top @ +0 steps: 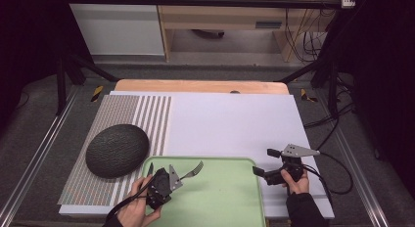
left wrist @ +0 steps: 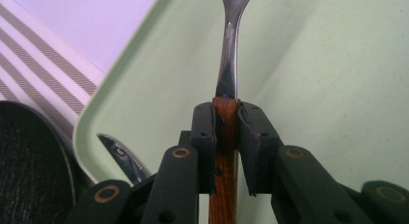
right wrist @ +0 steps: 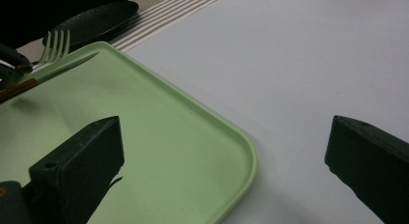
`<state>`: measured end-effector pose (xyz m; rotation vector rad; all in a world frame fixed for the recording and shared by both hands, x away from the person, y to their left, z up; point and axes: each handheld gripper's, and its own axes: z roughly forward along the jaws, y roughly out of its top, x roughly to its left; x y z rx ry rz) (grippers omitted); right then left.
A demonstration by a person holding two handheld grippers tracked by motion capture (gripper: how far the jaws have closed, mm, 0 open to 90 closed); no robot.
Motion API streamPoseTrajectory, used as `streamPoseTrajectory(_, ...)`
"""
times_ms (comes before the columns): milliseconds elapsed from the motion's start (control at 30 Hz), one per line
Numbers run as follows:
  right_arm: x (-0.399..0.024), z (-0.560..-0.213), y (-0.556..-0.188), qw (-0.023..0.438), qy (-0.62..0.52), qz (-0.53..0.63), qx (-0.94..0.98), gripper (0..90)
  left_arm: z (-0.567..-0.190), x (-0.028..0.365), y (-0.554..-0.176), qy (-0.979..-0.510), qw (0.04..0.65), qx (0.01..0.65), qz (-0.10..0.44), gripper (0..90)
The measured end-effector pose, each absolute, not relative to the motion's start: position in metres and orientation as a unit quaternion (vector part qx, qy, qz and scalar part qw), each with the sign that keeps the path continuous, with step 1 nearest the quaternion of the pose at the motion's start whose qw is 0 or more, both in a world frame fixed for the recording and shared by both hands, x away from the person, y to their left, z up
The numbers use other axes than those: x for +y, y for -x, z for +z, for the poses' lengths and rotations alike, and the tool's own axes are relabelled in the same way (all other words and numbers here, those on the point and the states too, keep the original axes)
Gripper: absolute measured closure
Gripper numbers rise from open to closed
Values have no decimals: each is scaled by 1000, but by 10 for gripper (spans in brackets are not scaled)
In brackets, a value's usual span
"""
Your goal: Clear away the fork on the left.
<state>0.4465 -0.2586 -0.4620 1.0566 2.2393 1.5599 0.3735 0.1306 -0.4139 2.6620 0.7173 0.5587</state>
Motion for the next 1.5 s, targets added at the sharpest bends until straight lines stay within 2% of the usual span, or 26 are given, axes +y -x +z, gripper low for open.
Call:
streamPoseTrajectory(867,-259,-462,-446,107,-359,530,761,7,-444,110,-366,-953,110,214,183,765)
streamPoseTrajectory(1233,-259,-462,-447,107,-358,528,762,7,-444,111,-365,-953,116,212,182,759)
streamPoseTrajectory(1500,-258,-462,-446,107,-359,529,761,7,-437,117,-366,-952,154,218,152,742)
